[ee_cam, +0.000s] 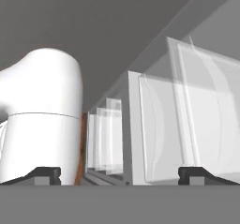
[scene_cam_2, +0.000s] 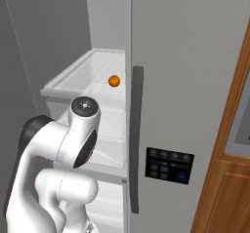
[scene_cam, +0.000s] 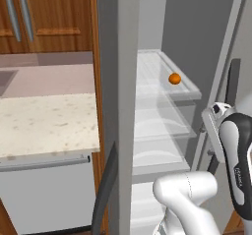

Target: Retrieve the tangerine and mango from the fridge and place them into the bowl on the dining table.

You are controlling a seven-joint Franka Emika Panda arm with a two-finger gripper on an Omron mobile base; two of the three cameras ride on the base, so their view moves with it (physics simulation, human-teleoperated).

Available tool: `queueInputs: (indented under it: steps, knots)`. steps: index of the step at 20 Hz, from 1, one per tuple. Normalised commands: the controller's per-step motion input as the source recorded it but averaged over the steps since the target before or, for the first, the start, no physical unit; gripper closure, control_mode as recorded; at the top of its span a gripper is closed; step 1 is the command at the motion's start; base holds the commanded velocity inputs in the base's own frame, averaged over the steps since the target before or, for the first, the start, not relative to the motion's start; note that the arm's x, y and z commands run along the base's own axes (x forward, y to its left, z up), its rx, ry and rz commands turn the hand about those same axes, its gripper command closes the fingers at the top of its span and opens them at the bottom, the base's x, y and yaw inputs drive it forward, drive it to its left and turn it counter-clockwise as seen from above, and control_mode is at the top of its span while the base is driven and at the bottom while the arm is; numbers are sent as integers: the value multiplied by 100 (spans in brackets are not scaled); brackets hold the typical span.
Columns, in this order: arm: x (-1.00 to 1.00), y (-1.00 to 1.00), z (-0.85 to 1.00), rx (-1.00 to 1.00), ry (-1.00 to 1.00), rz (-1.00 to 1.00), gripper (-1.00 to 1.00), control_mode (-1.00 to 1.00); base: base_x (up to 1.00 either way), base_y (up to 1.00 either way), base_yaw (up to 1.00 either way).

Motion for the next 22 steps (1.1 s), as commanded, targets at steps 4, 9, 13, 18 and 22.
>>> queueInputs:
  steps: [4,9,13,18,22]
  knots:
    - [32,4,0,0,-1,-3,-100,-100,0,0,0]
    - [31,4,0,0,-3,-1,-100,-100,0,0,0]
    - [27,9,11,-6,0,0,-100,-100,0,0,0]
    - [13,10,17,-17,0,1,-100,-100,0,0,0]
    - [14,13,17,-34,0,4,-100,-100,0,0,0]
